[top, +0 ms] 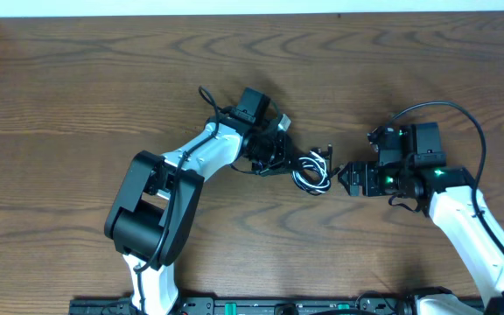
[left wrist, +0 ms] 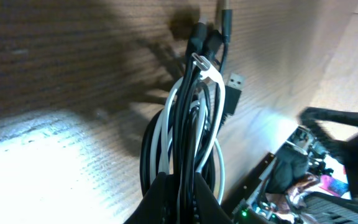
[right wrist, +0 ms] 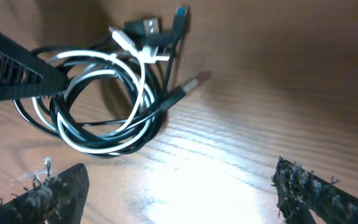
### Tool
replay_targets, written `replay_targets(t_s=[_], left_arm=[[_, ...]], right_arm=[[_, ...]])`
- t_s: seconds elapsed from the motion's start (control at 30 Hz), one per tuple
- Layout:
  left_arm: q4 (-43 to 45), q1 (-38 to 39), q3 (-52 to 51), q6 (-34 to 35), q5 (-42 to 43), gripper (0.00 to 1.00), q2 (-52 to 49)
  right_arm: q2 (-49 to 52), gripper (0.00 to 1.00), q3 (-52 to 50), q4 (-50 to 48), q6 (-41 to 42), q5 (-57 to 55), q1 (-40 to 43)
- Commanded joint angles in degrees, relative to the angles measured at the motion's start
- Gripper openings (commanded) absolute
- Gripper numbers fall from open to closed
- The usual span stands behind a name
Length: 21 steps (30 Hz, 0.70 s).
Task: Untangle cables
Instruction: 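Grasp the black and white cable bundle with the left gripper, then grasp a cable loop with the right gripper beside the left gripper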
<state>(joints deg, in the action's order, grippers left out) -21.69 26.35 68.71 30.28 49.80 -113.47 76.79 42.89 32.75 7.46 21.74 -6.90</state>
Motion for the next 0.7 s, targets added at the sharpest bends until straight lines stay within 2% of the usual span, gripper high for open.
replay_targets(t_s=[0.0, 0.1, 0.23, 0.3, 0.47, 0.67], left_arm=[[-0.1, 0.1, -0.2, 0.2, 4.0, 0.07, 0.5], [0.2, 0.5, -0.2, -3.7, 6.7, 0.07, 0.5], [0.1, 1.0, -0.2, -9.2, 9.4, 0.07, 0.5], [0.1, 1.0, -0.2, -10.2, 10.1, 0.08, 0.6], [0.1, 1.0, -0.2, -12.9, 11.8, 0.08, 1.5], [0.3, 0.9, -0.2, -14.4, 11.5, 0.07, 3.4]], right_arm=[[1.4, 0.89, -0.3, -0.2, 1.8, 4.7, -0.4], [2.8, 0.87, -0.3, -0.5, 0.3, 6.9, -1.1], [3.4, 0.84, -0.3, -1.3, -11.5, 9.8, -3.4], [3.4, 0.8, -0.3, -2.4, -14.7, 9.8, -4.7], [3.5, 0.77, -0.3, -6.9, -15.1, 9.7, -7.5], [3.5, 0.72, -0.4, -7.6, -16.4, 9.7, -10.7]])
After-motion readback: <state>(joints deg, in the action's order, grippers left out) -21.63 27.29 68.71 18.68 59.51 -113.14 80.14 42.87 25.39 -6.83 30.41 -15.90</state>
